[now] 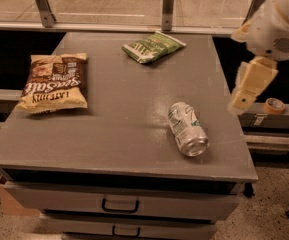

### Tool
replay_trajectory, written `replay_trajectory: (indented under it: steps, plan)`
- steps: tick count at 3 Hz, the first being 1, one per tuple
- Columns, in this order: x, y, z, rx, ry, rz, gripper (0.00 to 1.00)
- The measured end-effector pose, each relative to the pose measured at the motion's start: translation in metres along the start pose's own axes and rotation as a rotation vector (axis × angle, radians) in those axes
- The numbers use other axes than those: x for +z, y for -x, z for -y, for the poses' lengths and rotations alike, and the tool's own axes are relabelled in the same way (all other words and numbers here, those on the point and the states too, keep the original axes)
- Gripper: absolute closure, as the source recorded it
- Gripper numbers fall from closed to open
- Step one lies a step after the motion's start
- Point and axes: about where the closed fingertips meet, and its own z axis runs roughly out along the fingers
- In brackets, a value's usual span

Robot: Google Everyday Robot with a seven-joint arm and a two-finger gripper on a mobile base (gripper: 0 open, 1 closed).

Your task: Pick green jalapeno chip bag

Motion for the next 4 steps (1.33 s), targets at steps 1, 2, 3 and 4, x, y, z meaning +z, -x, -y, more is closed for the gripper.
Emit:
replay_trajectory:
  steps: [1, 2, 3, 4]
  plan:
    - [0.044, 0.035, 0.059, -0.027, -0.051, 0.092, 0.0]
    - [0.085, 0.063, 0.111, -0.007, -0.073, 0.18, 0.0]
    - [0.133, 0.085, 0.159, 0.069, -0.069, 0.245, 0.0]
    - [0.173, 0.107, 0.189, 0.17, -0.061, 0.269, 0.0]
